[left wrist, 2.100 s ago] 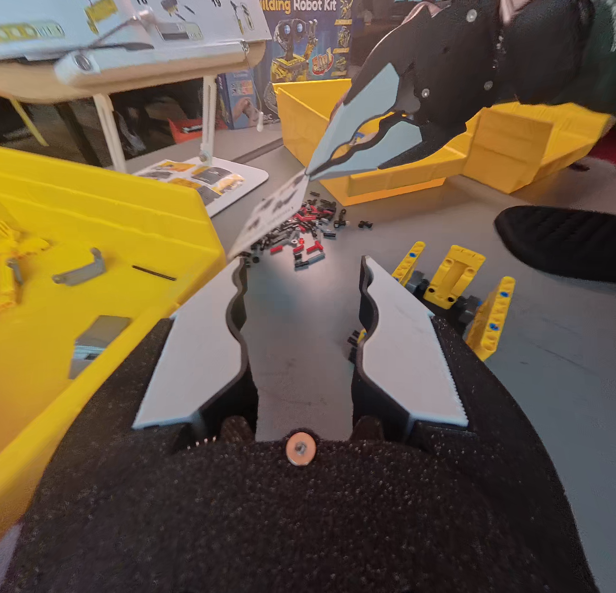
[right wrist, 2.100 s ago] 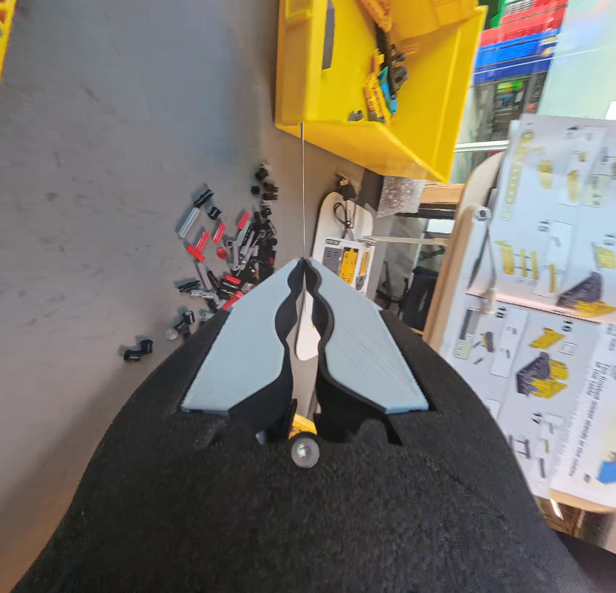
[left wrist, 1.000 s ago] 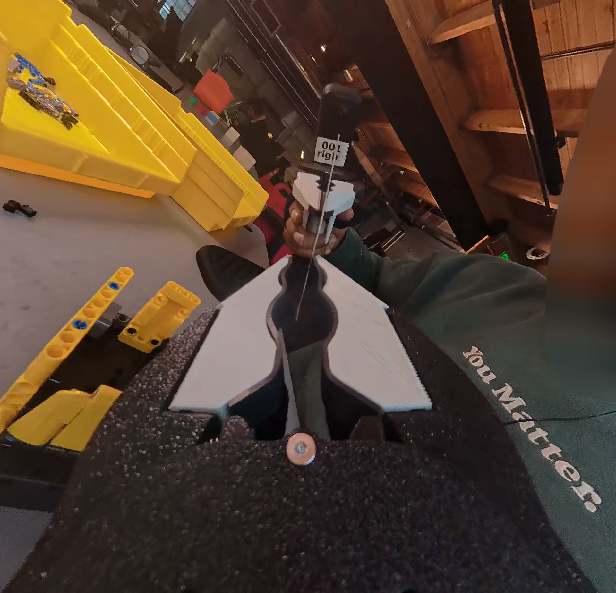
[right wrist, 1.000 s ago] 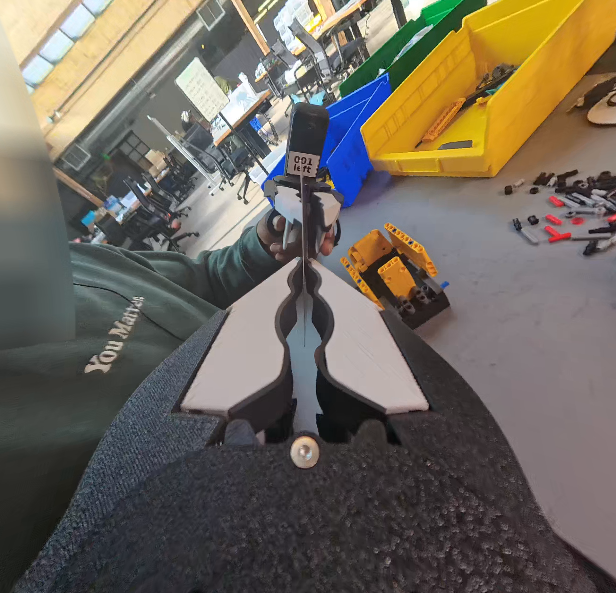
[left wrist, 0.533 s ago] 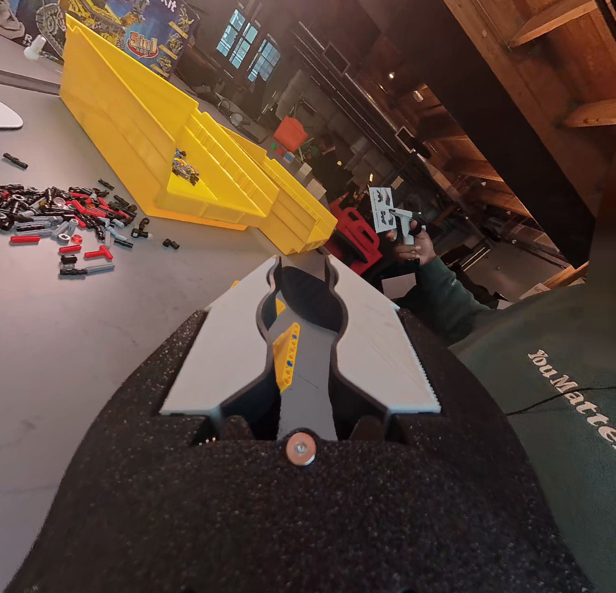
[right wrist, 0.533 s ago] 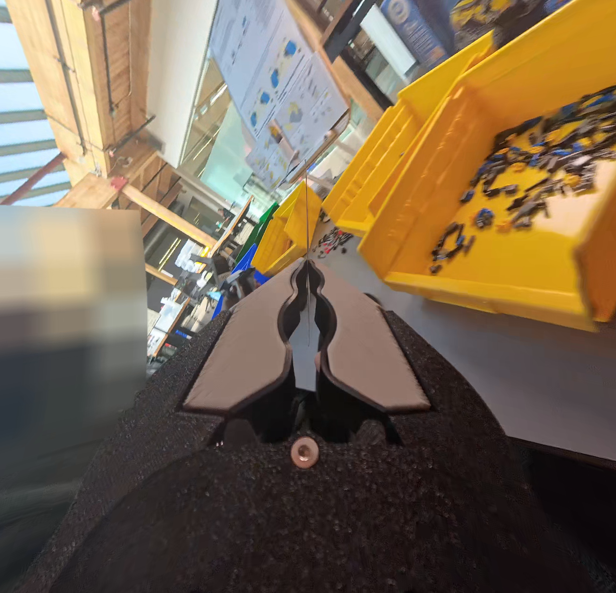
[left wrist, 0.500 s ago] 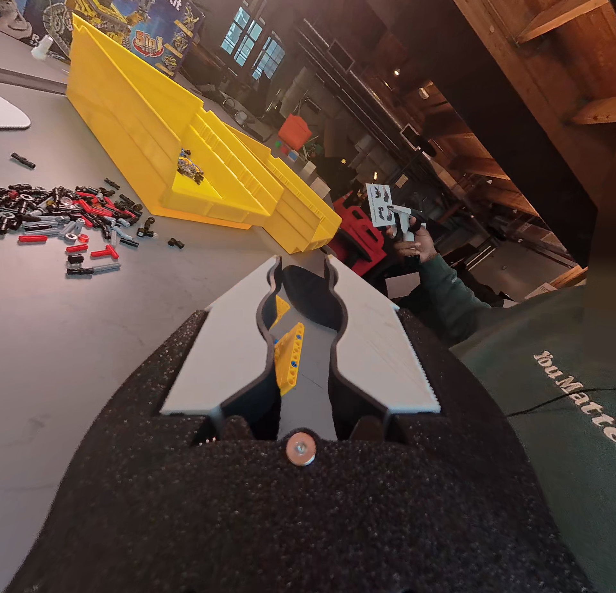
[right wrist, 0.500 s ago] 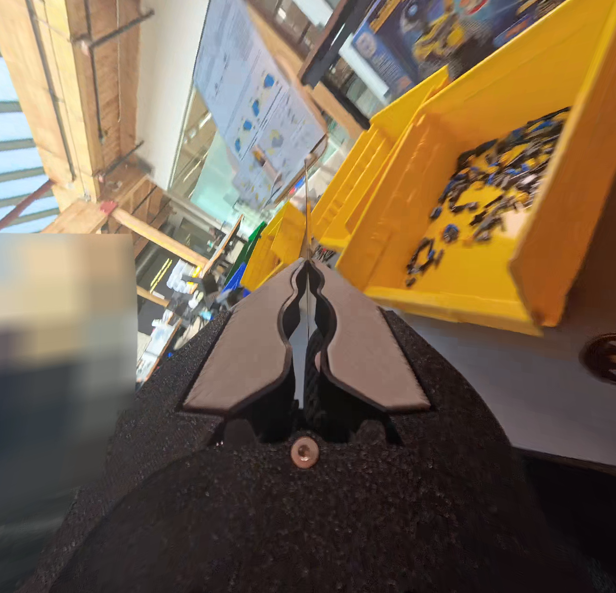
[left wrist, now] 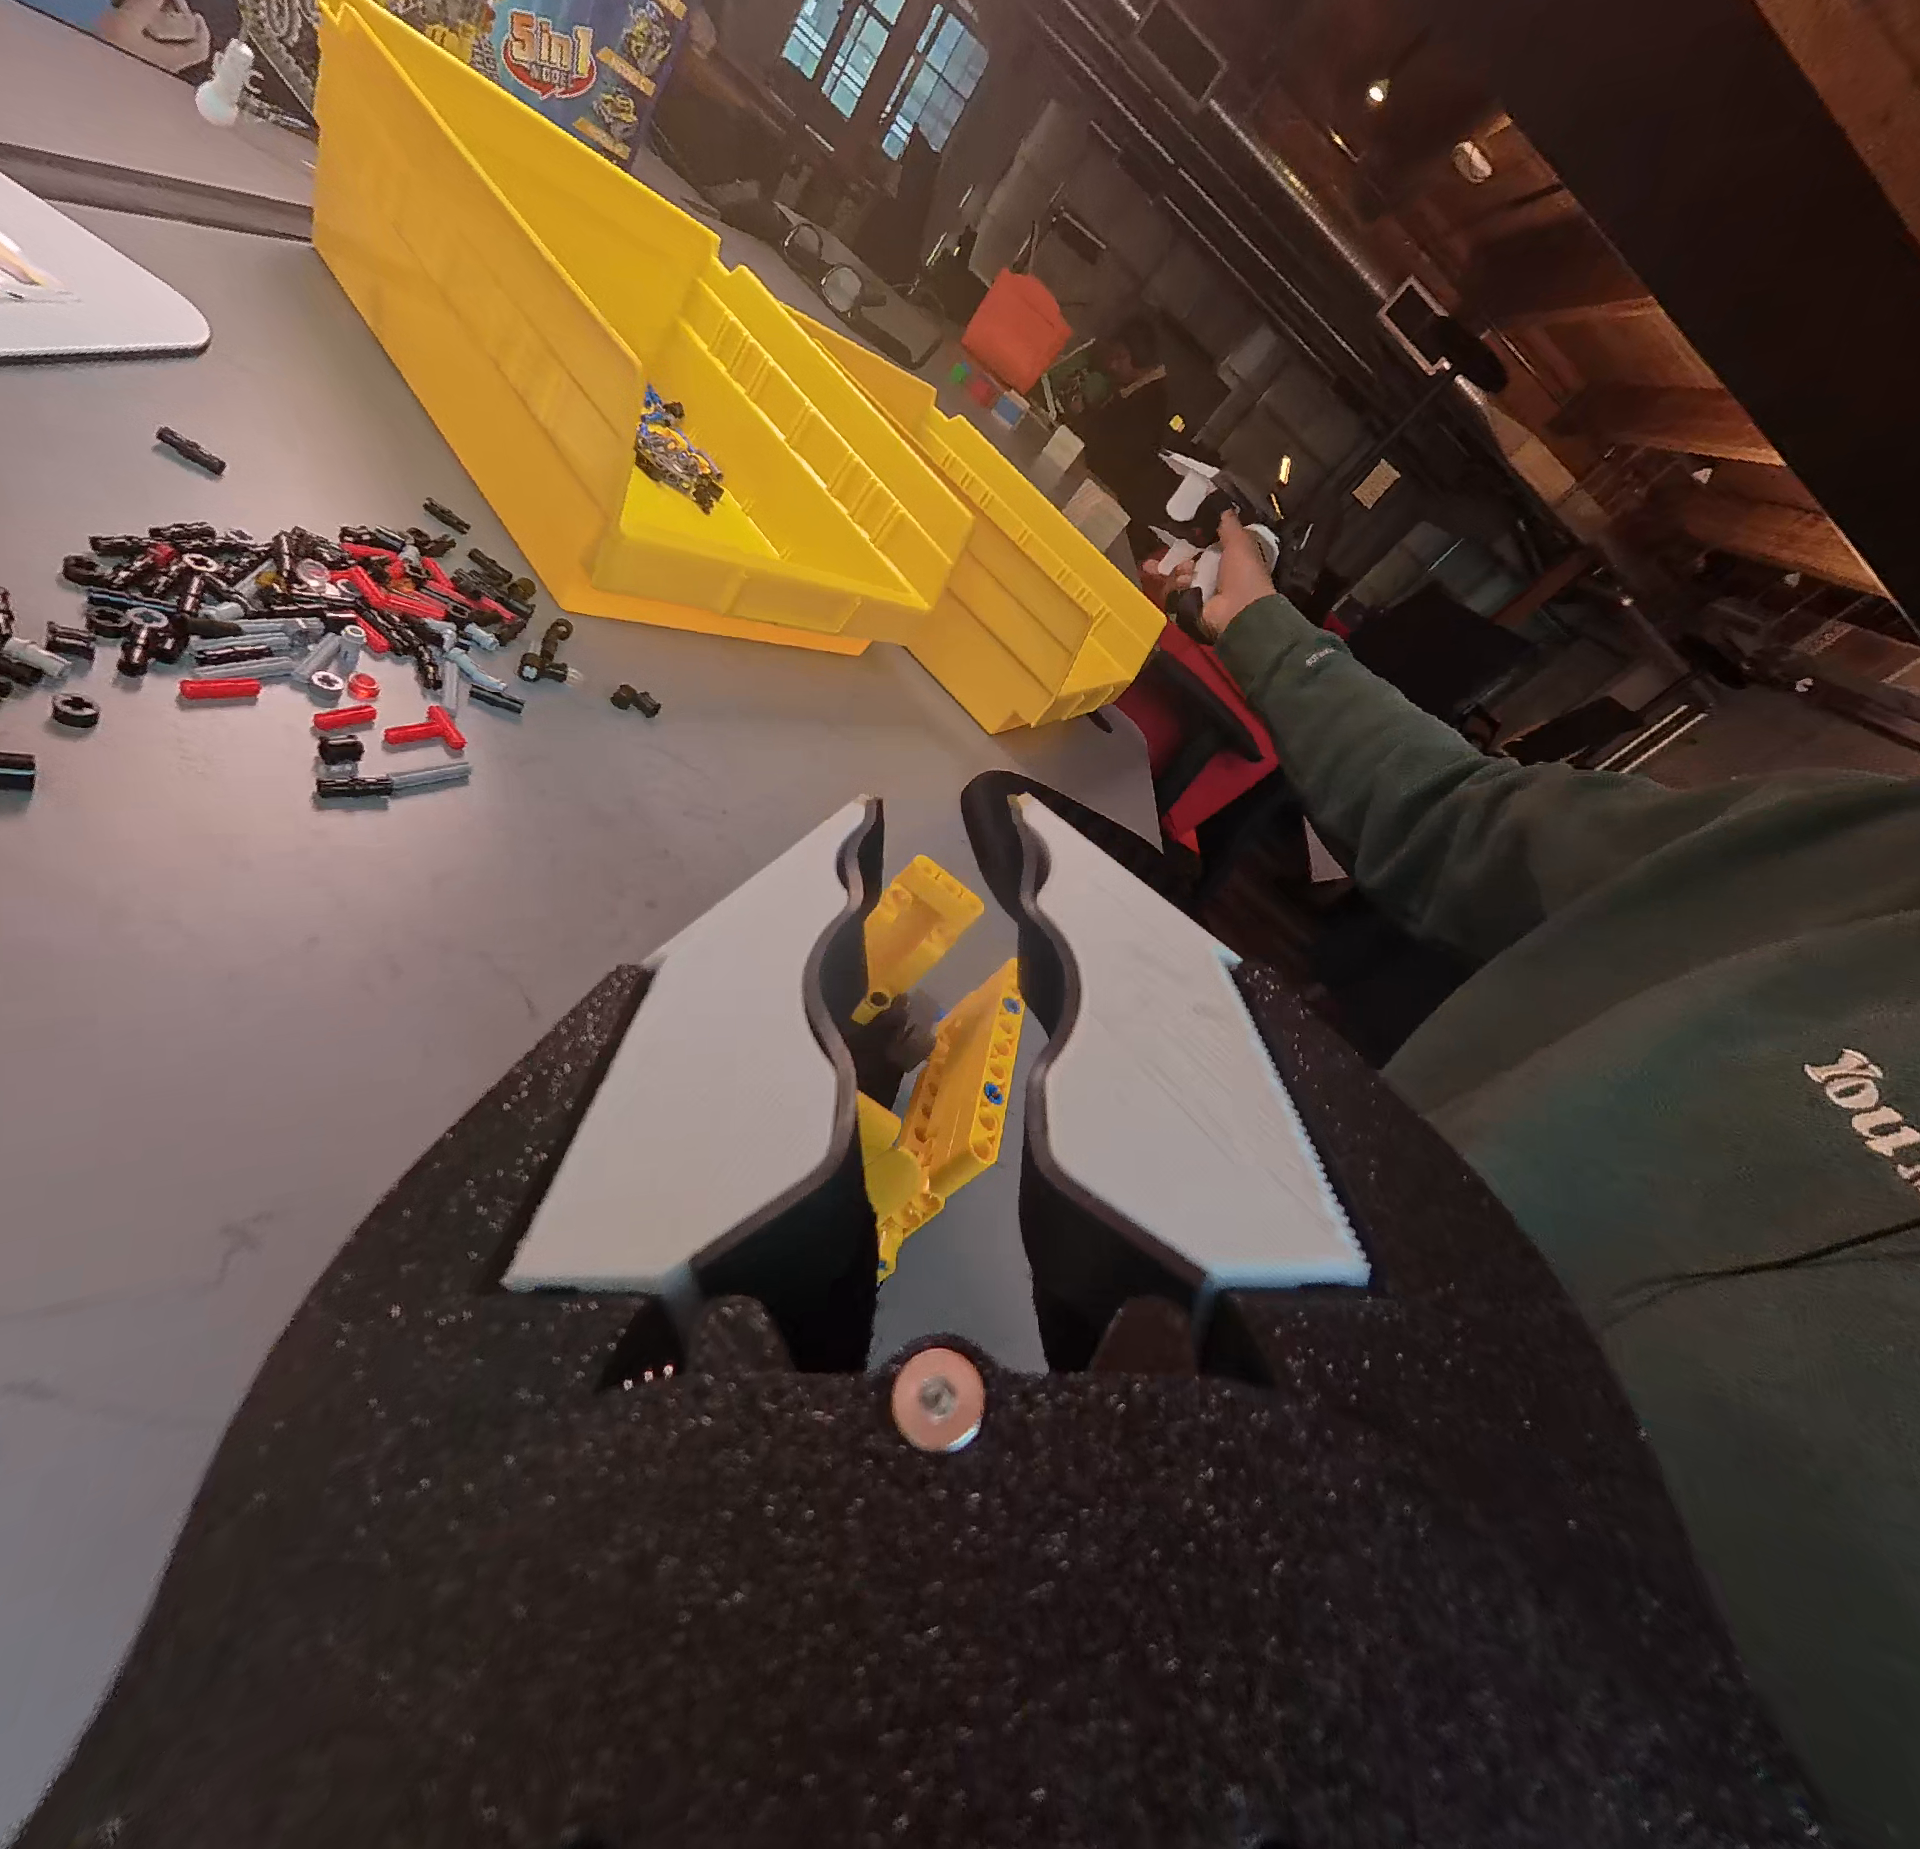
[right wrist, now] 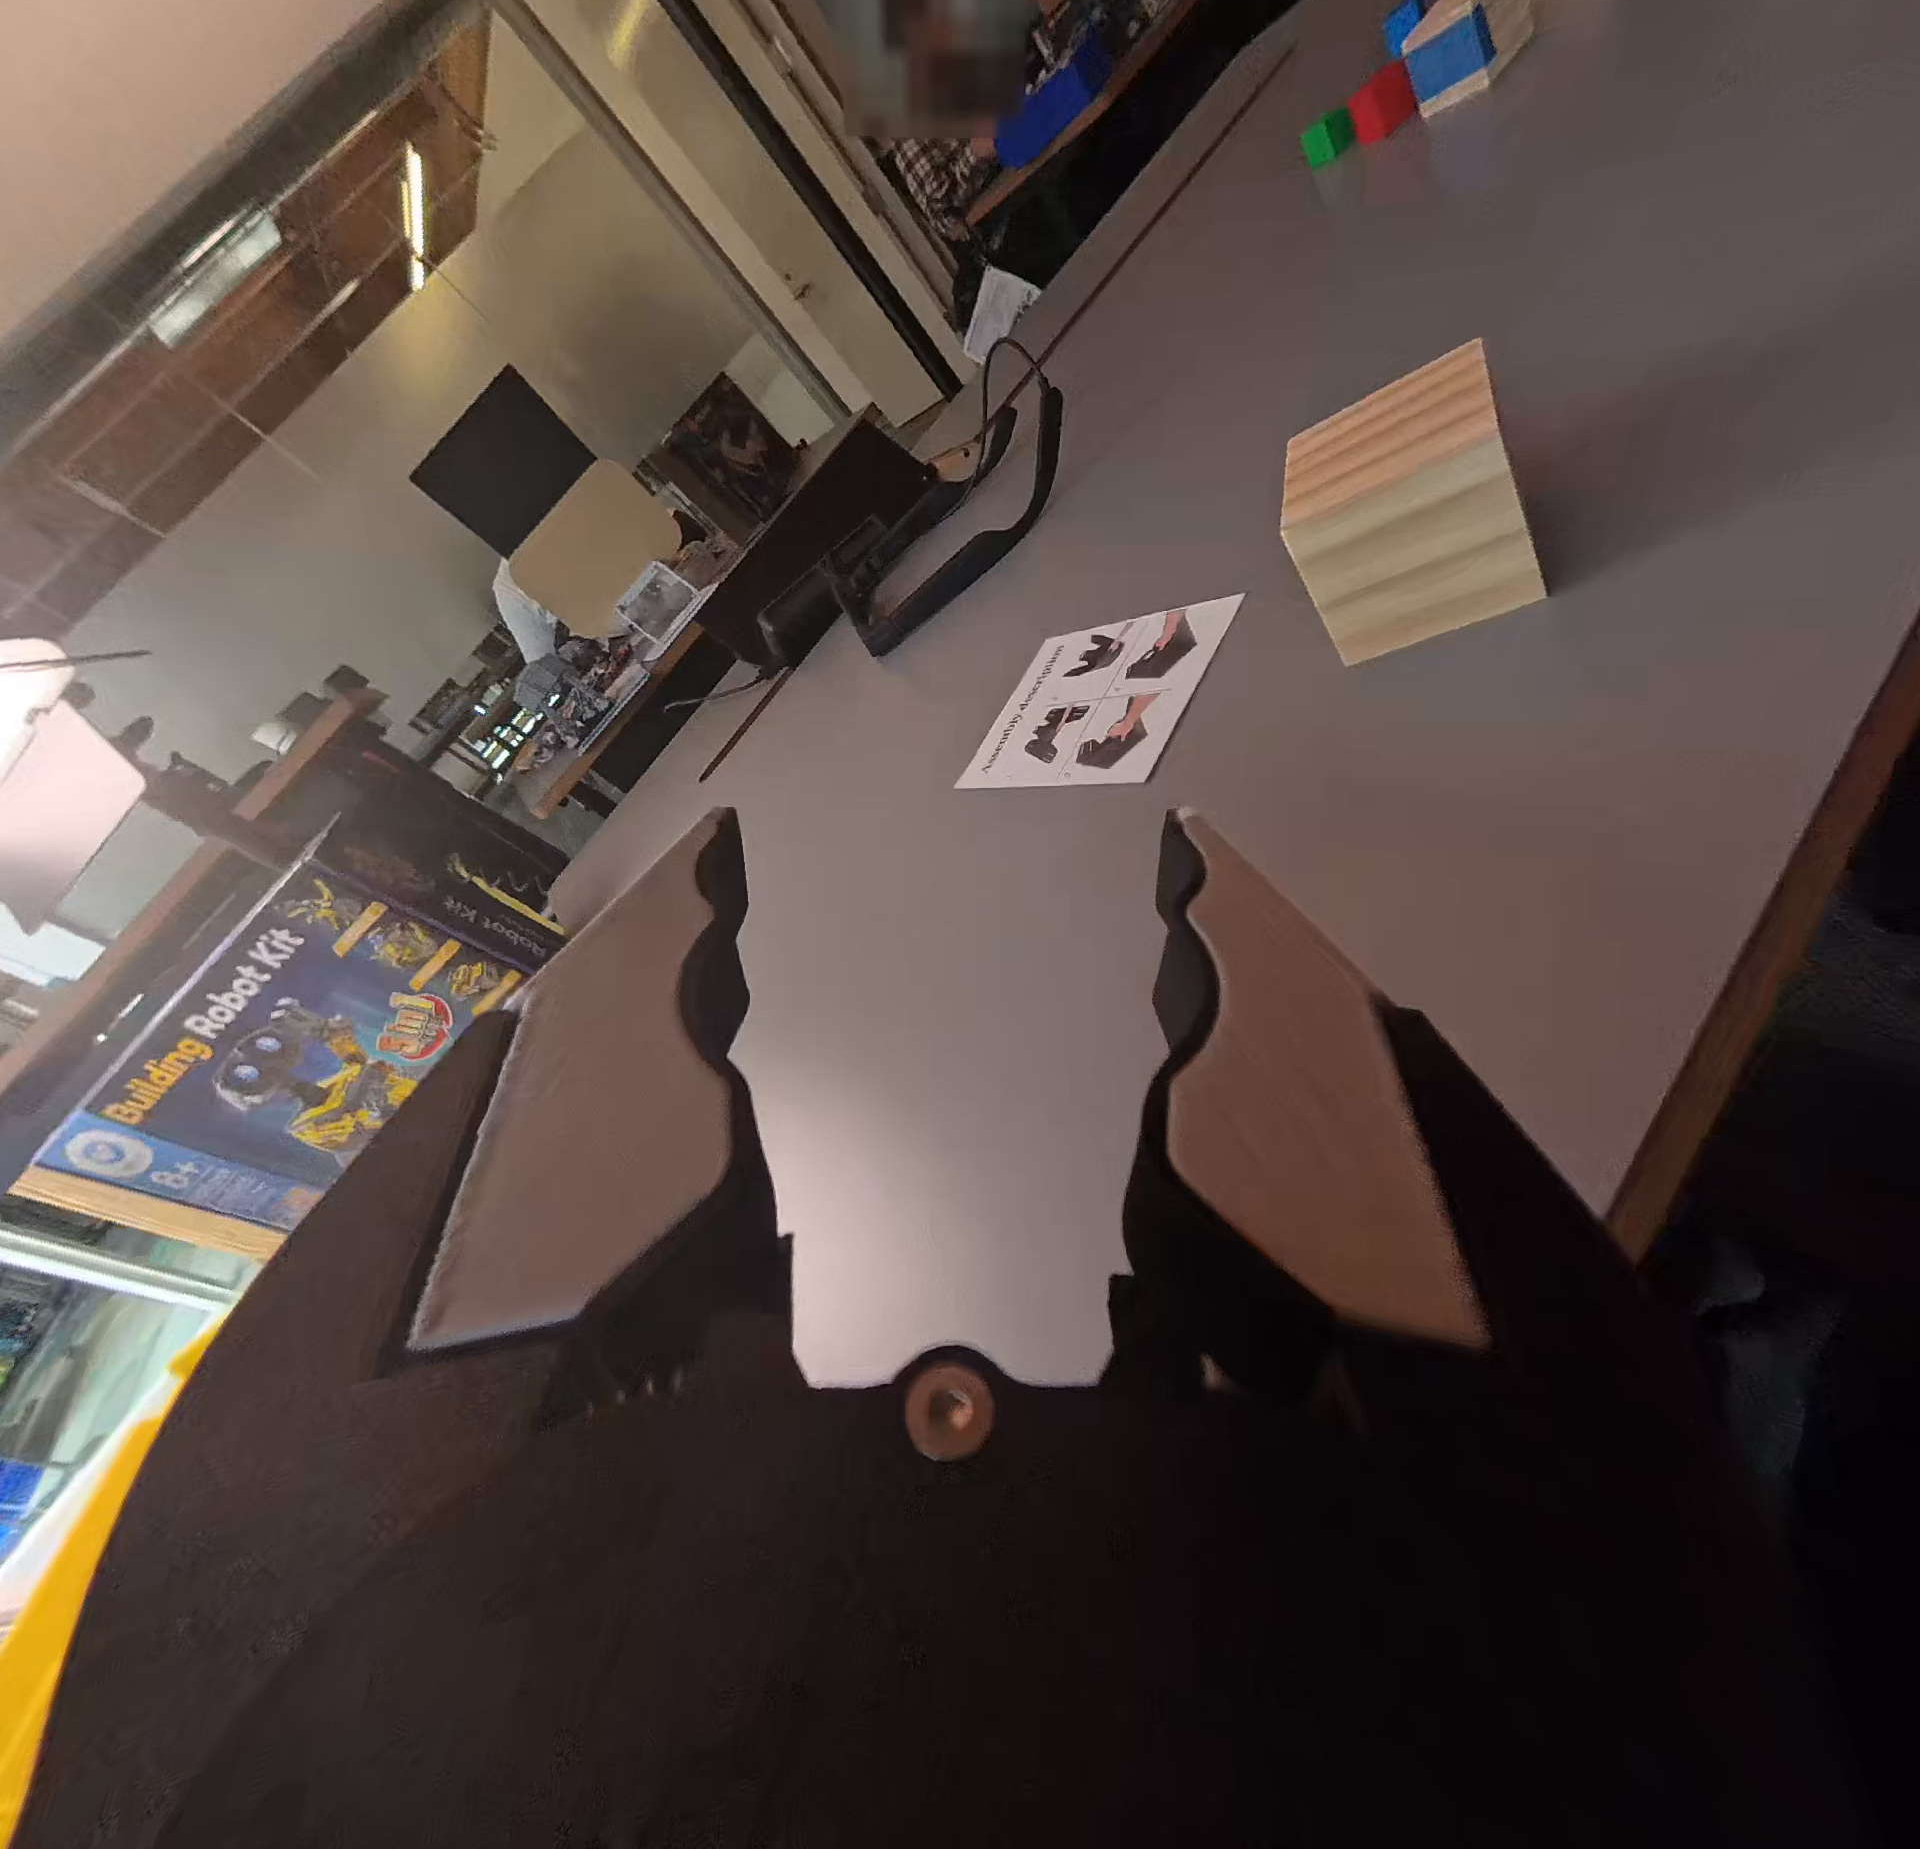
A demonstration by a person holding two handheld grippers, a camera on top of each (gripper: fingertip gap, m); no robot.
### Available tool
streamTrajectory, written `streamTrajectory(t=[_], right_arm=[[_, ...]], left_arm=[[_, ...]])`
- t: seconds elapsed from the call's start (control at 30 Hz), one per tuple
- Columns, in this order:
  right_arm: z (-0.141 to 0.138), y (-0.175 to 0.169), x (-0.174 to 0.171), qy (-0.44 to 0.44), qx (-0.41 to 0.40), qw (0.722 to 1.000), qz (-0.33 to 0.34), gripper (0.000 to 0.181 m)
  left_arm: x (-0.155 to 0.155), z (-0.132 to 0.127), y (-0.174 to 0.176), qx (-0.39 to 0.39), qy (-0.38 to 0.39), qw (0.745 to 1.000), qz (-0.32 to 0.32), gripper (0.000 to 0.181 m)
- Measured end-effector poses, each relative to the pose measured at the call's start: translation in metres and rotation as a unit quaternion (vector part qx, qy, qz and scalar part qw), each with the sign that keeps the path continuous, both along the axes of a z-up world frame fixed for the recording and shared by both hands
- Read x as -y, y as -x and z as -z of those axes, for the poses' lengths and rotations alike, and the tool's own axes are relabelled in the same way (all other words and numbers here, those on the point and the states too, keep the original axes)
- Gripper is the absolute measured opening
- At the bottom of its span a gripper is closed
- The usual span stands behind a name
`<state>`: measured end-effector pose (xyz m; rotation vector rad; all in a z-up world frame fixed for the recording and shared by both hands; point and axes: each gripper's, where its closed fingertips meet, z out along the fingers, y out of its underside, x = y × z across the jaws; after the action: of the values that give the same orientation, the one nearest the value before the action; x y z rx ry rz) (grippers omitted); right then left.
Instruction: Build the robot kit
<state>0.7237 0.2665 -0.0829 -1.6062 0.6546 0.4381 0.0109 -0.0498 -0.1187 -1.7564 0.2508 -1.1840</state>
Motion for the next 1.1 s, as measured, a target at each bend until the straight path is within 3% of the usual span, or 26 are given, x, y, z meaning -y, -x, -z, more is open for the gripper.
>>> streamTrajectory(t=[0.13,0.23,0.37,0.47,0.57,0.67,0.87,1.0,1.1], right_arm=[[-0.013,0.015,0.021,-0.011,0.101,0.995,-0.026,0.074],[-0.039,0.061,0.038,-0.023,0.255,0.965,-0.062,0.068],[-0.059,0.162,0.066,-0.037,0.385,0.912,-0.134,0.061],[-0.061,0.259,0.096,-0.062,0.439,0.87,-0.214,0.056],[-0.053,0.359,0.128,-0.104,0.498,0.81,-0.291,0.05],[-0.046,0.456,0.159,-0.175,0.465,0.776,-0.389,0.027],[-0.016,0.611,0.204,-0.226,0.426,0.681,-0.551,0.03],[0.007,0.677,0.224,-0.234,0.404,0.632,-0.618,0.039],[0.026,0.701,0.224,-0.232,0.383,0.633,-0.631,0.056]], left_arm=[[-0.002,0.003,0.0,-0.016,-0.004,1.0,-0.001,0.023],[-0.004,0.003,0.005,-0.048,-0.027,0.998,-0.028,0.025],[-0.01,0.004,0.023,-0.114,-0.058,0.988,-0.091,0.034],[-0.014,0.005,0.038,-0.157,-0.078,0.975,-0.137,0.049],[-0.019,0.004,0.053,-0.194,-0.103,0.96,-0.175,0.047],[-0.018,0.0,0.058,-0.22,-0.146,0.947,-0.184,0.027],[-0.019,-0.009,0.068,-0.258,-0.201,0.916,-0.232,0.026],[-0.02,-0.015,0.082,-0.24,-0.206,0.909,-0.272,0.038],[-0.02,-0.021,0.093,-0.218,-0.211,0.906,-0.294,0.052]])
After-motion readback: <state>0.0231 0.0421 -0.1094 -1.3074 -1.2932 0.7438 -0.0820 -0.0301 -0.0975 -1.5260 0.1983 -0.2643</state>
